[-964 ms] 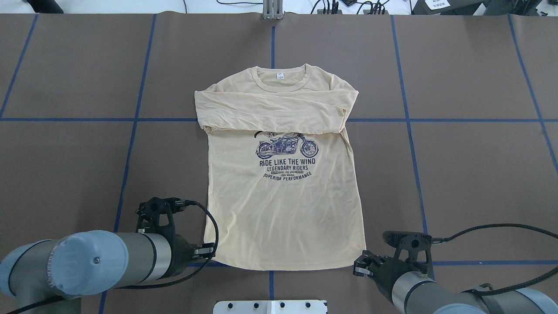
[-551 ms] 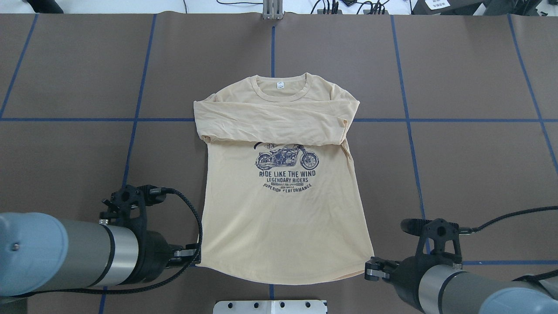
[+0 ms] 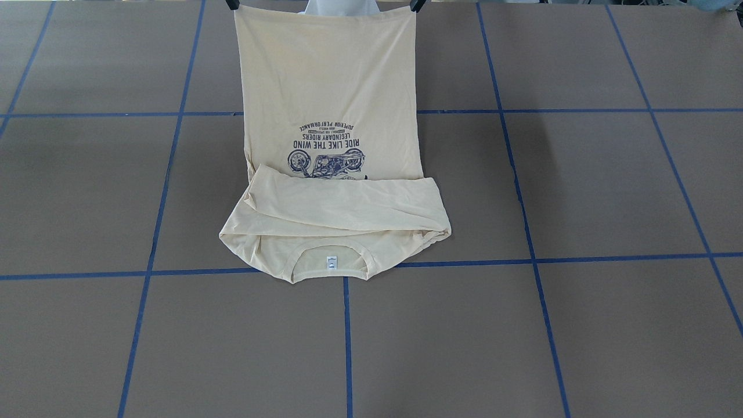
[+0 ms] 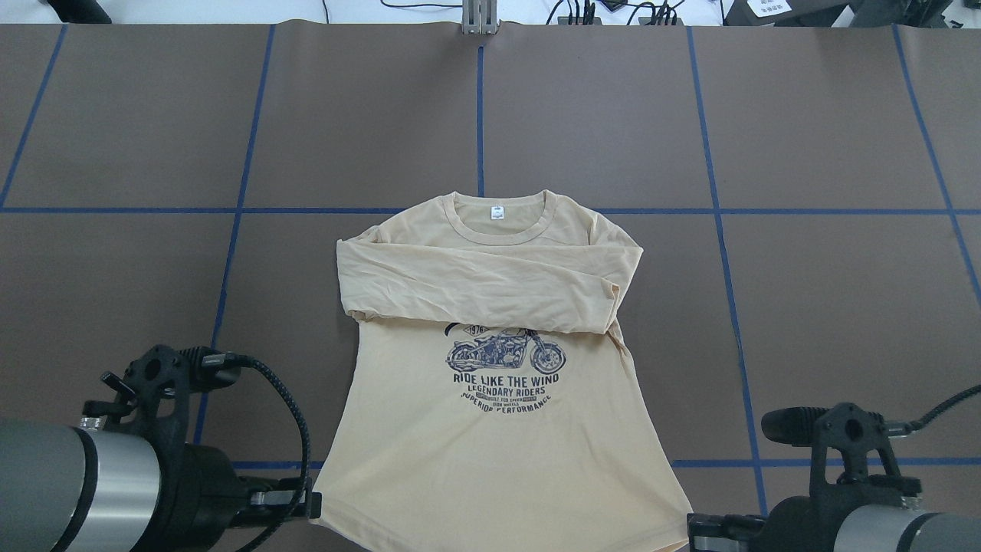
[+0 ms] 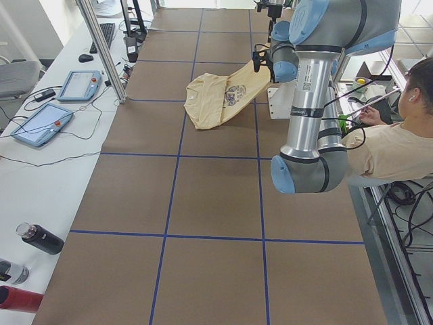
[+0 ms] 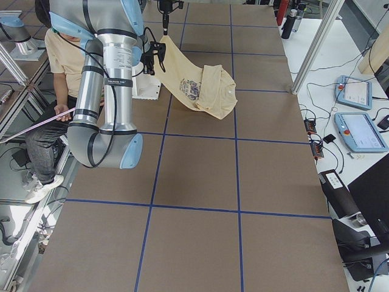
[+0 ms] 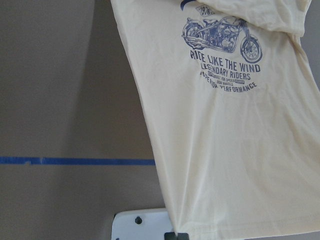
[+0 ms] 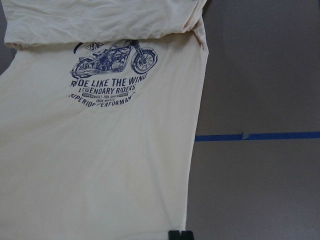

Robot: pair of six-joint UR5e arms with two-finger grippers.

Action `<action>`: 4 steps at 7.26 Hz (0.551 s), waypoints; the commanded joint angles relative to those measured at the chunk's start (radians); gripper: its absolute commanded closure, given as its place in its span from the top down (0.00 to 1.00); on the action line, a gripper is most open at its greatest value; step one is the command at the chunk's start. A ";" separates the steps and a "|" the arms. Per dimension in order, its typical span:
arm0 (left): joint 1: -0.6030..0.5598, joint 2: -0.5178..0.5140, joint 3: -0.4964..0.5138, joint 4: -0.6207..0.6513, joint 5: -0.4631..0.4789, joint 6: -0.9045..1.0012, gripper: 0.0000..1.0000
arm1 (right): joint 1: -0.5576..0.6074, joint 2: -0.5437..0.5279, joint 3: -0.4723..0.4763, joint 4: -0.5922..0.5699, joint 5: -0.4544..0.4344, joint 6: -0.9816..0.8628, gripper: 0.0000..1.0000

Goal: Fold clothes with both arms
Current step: 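Lift the hem with both grippers and fold it toward the collar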

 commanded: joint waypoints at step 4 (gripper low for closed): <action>-0.279 -0.156 0.321 0.000 0.033 0.120 0.00 | 0.326 0.304 -0.349 -0.006 0.007 -0.102 0.00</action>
